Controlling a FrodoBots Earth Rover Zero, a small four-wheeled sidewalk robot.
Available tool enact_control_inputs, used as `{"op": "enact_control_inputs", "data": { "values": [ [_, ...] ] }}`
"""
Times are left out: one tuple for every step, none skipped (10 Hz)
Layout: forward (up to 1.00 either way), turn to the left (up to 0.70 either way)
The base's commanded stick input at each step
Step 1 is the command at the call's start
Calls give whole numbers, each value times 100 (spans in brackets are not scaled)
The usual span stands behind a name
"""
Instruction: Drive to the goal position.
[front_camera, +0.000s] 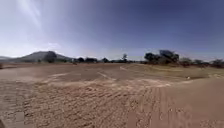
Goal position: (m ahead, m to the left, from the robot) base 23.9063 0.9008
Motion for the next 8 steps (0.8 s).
{"op": "enact_control_inputs", "data": {
  "values": [
    [100, 0],
    [100, 0],
    [100, 0],
    [100, 0],
    [100, 0],
    [100, 0],
    [100, 0],
    [100, 0]
  ]
}}
